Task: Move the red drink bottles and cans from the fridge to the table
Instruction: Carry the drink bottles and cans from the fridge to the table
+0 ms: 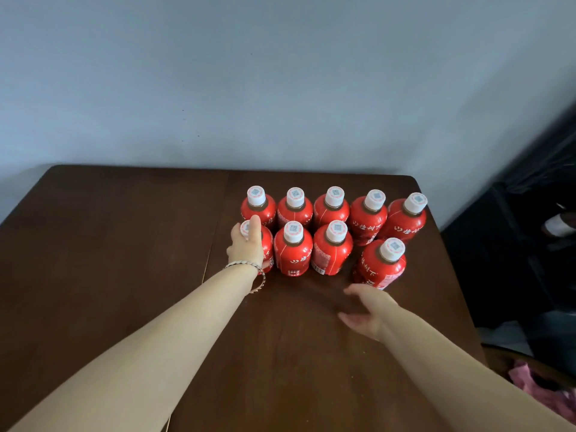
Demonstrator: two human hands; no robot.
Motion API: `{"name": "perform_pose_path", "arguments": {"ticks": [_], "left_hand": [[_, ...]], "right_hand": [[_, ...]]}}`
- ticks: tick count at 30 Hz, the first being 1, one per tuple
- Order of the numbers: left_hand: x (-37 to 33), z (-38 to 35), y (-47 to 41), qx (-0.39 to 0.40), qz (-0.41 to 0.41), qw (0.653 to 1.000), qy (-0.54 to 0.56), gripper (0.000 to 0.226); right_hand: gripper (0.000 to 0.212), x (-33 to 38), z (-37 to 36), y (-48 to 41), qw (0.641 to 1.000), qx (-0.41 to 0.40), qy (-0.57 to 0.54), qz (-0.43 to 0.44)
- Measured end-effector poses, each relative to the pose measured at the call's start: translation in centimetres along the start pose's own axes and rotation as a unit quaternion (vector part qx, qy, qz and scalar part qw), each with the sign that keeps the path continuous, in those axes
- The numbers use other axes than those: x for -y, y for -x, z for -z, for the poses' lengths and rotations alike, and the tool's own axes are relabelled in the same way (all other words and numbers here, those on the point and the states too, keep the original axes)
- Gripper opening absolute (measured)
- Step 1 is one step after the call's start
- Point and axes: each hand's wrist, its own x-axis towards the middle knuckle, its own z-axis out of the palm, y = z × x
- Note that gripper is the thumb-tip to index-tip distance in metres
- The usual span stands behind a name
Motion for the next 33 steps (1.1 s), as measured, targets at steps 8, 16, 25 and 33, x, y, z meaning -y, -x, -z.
{"name": "perform_pose_path", "arguments": {"ticks": [8, 16, 25, 33], "left_hand": [[0.1, -0.2, 0.3, 0.001, -0.020, 1.000, -0.007, 0.098], [-0.6, 0.0, 0.9, 0.016, -0.016, 1.000, 0.012, 0.068], [-1.1, 0.1, 4.3, -0.072, 0.017, 0.966, -0.247, 0.084], [-1.5, 2.3, 11.3, 0.190, -0.113, 0.774, -0.594, 0.038]], "right_hand": [[0.050, 2.6, 1.3, -1.1, 0.971, -0.029, 0.155, 0.182], [0.050, 2.2, 2.7, -6.1, 0.922, -0.041, 0.297, 0.246], [0.022, 0.8, 3.7, -1.0, 0.822, 0.084, 0.502, 0.253], [0.025, -0.6, 4.5, 7.2, 0.732, 0.073, 0.646, 0.204]]}}
